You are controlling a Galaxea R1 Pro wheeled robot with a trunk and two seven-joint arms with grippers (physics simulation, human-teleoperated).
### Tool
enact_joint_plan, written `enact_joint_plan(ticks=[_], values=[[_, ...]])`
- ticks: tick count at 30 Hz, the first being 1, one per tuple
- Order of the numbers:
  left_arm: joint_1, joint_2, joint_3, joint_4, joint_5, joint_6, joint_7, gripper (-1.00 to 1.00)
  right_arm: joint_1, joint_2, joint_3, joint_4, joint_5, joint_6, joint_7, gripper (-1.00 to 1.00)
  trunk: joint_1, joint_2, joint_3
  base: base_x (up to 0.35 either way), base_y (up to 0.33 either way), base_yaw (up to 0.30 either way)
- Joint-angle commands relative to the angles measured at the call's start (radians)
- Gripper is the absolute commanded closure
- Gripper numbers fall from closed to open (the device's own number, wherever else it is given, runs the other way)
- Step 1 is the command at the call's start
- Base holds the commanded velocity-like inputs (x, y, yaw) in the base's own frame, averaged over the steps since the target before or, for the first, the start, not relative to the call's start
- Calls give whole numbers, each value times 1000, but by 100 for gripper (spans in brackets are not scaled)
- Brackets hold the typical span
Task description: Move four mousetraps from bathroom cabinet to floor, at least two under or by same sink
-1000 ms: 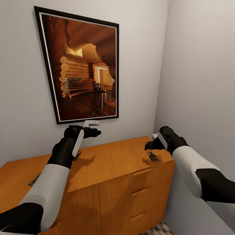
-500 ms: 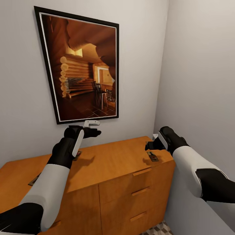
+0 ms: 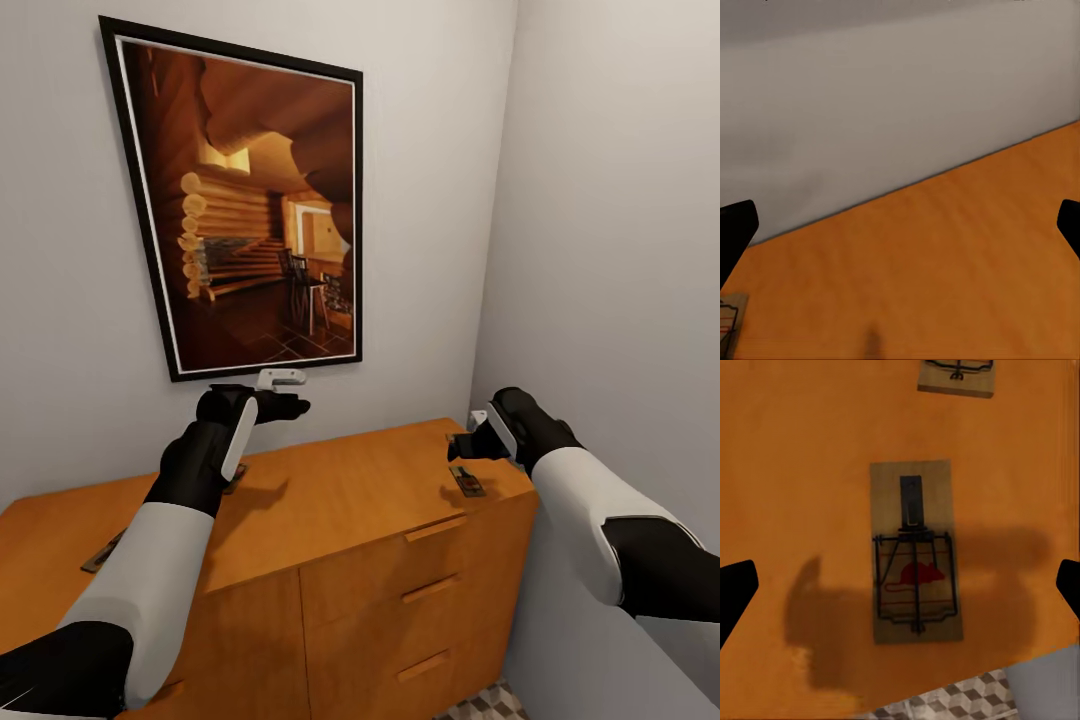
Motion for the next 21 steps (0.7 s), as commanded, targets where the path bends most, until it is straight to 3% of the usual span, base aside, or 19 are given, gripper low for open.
enact_joint_plan(ticks=[1, 21], values=[[-1, 0, 0, 0, 4, 4, 1, -100, -1, -1, 5, -1, 7, 4, 9, -100, 0, -1, -1, 142, -101, 0], [-1, 1, 0, 9, 0, 4, 2, -100, -1, -3, 5, 0, 5, 4, 9, -100, 0, -1, -1, 42, -30, 0]])
